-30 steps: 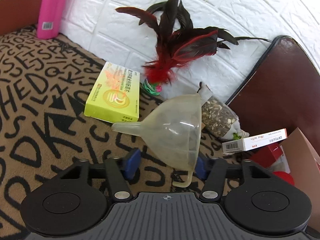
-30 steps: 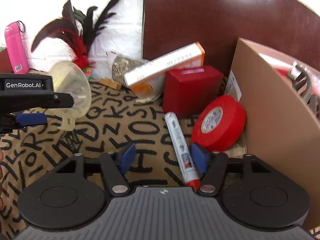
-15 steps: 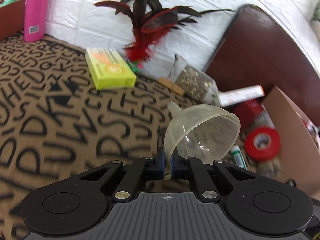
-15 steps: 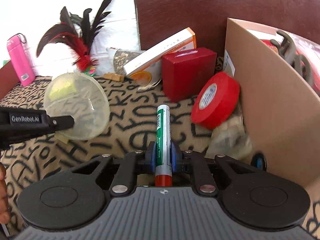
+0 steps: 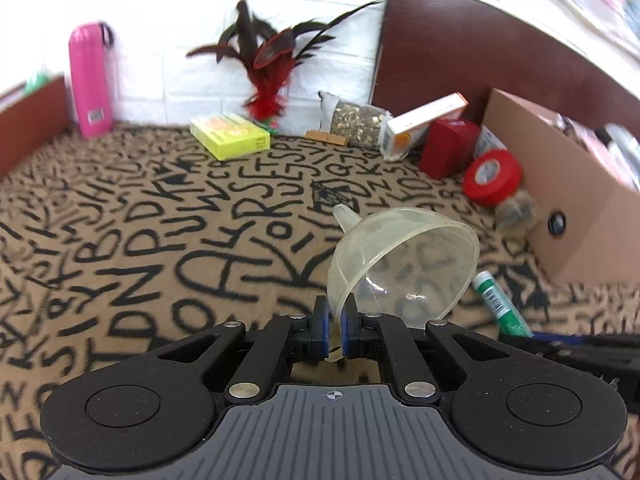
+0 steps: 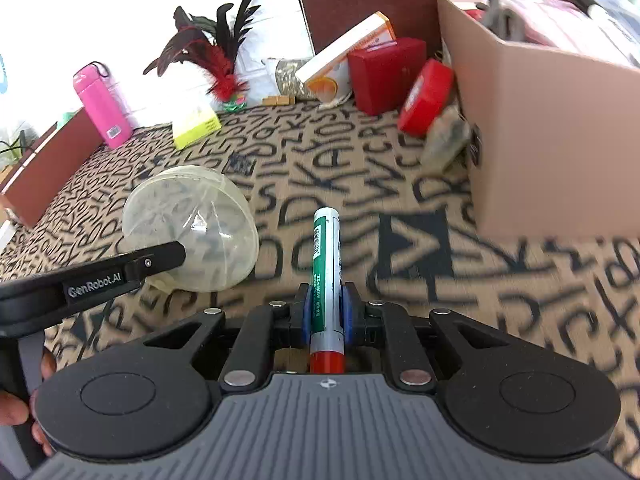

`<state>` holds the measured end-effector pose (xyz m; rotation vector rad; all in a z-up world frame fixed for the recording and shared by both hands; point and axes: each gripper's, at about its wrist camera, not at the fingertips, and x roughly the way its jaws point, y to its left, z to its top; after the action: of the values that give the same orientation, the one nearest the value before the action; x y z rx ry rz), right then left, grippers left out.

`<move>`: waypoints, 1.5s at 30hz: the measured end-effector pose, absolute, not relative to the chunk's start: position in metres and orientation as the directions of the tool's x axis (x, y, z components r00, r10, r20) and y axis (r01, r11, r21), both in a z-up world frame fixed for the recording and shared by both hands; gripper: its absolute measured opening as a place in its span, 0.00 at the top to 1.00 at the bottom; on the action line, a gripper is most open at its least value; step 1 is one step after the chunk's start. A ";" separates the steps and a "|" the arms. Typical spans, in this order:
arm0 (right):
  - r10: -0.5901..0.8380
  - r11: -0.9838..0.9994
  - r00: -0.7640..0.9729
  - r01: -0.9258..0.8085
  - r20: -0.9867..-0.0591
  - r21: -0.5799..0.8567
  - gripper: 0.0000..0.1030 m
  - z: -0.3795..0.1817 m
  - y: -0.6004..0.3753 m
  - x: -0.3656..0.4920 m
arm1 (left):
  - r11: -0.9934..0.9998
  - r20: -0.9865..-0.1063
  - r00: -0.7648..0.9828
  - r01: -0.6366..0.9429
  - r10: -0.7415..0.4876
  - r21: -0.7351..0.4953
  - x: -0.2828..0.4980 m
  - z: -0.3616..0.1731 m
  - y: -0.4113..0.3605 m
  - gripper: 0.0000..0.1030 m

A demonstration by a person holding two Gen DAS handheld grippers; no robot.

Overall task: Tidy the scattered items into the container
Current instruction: 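Grasp the funnel with the left gripper while the right gripper grasps the green marker, then lift the funnel and green marker and carry both toward the box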

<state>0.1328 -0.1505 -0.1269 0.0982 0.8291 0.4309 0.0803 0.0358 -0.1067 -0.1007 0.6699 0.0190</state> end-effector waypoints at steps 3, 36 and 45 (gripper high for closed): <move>0.415 0.907 0.591 -0.325 -0.691 0.268 0.83 -0.126 -0.158 0.119 | 0.998 -0.609 0.793 -0.036 -0.001 -0.048 0.065 -0.104 0.029 1.00; 0.347 0.938 0.675 -0.230 -0.652 0.261 0.64 -0.106 -0.225 0.045 | 0.927 -0.609 0.713 0.360 -0.347 -0.105 -0.033 -0.106 -0.026 0.18; 0.365 0.931 0.652 -0.255 -0.664 0.261 0.52 -0.111 -0.224 0.036 | 0.892 -0.575 0.682 0.353 -0.452 -0.282 -0.033 -0.096 -0.009 0.08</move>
<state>0.0365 -0.2239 -0.1113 0.1491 0.7849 0.3534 -0.0333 -0.0086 -0.0964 -0.1527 0.6841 -0.4532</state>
